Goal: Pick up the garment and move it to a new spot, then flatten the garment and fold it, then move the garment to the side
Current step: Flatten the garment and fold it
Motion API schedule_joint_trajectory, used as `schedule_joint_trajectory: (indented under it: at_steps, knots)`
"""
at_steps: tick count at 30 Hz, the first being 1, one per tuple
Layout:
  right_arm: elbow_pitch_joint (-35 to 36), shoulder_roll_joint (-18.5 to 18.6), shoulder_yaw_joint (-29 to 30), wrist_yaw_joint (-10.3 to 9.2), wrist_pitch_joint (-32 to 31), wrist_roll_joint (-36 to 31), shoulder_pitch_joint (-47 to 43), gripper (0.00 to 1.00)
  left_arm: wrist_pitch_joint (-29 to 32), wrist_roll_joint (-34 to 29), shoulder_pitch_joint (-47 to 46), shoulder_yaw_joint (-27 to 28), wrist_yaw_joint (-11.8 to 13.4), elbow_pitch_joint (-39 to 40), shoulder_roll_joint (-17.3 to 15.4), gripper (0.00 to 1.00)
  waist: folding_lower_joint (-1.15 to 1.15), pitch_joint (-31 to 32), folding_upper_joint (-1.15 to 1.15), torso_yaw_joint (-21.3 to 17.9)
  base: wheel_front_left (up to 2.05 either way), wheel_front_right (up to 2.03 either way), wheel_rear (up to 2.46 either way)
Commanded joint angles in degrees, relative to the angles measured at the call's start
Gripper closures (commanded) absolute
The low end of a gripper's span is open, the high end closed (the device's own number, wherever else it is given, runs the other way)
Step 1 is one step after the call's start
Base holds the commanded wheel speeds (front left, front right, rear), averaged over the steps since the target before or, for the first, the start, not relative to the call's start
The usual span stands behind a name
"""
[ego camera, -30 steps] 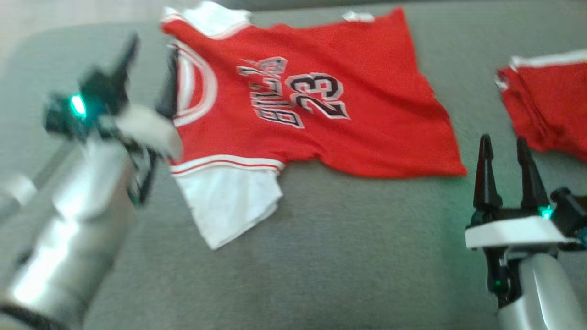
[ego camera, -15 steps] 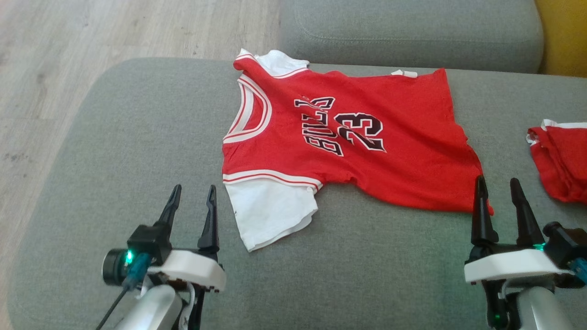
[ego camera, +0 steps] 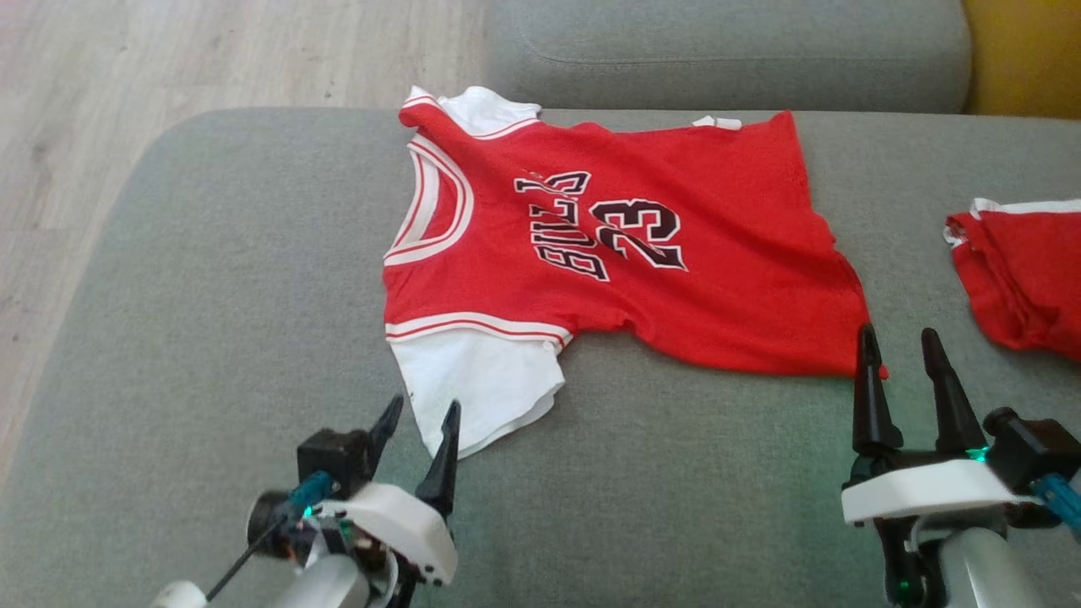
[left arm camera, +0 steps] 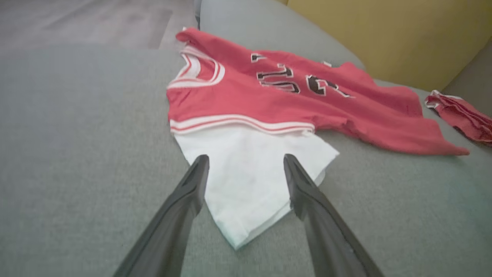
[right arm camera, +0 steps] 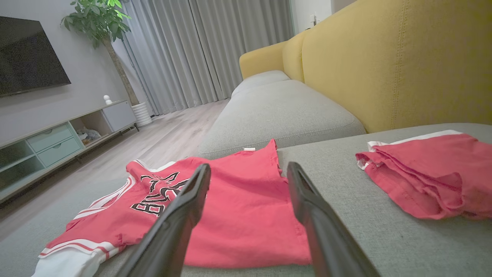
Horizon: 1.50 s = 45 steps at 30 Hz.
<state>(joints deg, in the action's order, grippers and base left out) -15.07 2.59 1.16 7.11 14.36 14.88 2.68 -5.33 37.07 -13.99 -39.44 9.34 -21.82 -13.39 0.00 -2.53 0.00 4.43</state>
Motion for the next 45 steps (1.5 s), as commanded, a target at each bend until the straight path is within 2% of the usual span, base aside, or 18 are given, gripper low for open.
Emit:
schedule_joint_trajectory:
  at_steps: [1,5,11,19,25,26,27,28,34,40,45]
  knots:
    - [1.6,0.3,-1.8,0.37,0.5,0.4,1.1,0.0,1.5,2.2,-0.9,2.5,0.4,0.0,0.3,0.0,0.0,-0.5,0.0,-0.9,0.0,0.0,0.0]
    - [1.5,0.3,-2.1,0.37,0.6,0.6,1.3,0.0,3.0,2.9,-1.1,3.0,1.3,-2.4,0.1,0.0,0.0,-1.0,0.0,-1.9,0.0,0.0,0.0]
    - [1.4,0.3,-2.5,0.37,0.6,0.8,1.6,0.0,5.2,3.2,-2.4,2.5,0.9,-6.7,-0.4,0.0,0.0,-2.1,0.0,-3.6,0.0,0.0,0.0]
    - [1.6,0.3,-2.7,0.37,0.6,1.1,2.3,0.0,7.7,5.1,-4.0,2.7,-1.0,-10.5,-0.3,0.0,0.0,-3.8,0.0,-5.3,0.0,0.0,0.0]
    - [2.1,0.3,-2.4,0.37,0.6,1.2,2.9,0.0,12.3,5.9,-5.6,1.2,-3.2,-13.7,-0.6,0.0,0.0,-5.0,0.0,-6.1,0.0,0.0,0.0]
    - [2.1,0.3,-2.3,0.37,0.6,1.3,2.9,0.0,13.1,6.1,-5.7,1.0,-3.5,-14.1,-0.6,0.04,0.0,-5.0,0.0,-6.1,0.0,0.0,0.0]
    - [2.2,0.3,-2.2,0.37,0.6,1.3,3.0,0.0,13.7,6.2,-5.8,0.7,-3.9,-14.4,-0.7,0.59,0.0,-5.0,0.0,-6.2,0.0,0.0,0.0]
    - [2.2,0.3,-2.1,0.37,0.6,1.3,3.0,0.0,14.2,6.4,-5.9,0.5,-4.3,-14.7,-0.6,1.0,0.0,-5.0,0.0,-6.3,0.0,0.0,0.0]
    - [2.0,0.3,-1.1,0.37,0.6,1.3,2.9,0.0,12.3,7.3,-6.1,1.3,-5.1,-14.5,-0.2,1.0,0.0,-3.8,0.0,-6.0,0.0,0.0,0.0]
    - [1.2,0.3,-0.2,0.37,0.6,0.9,2.6,0.0,2.4,7.2,-6.9,4.7,-4.1,-10.8,0.5,1.0,0.0,-2.0,0.0,-4.8,0.0,0.0,0.0]
    - [-1.1,0.3,2.0,0.37,-0.7,-0.8,3.2,0.0,-5.5,3.9,-7.8,5.2,-3.4,-6.6,-0.3,1.0,0.0,-1.4,0.0,-3.2,0.0,0.0,0.0]
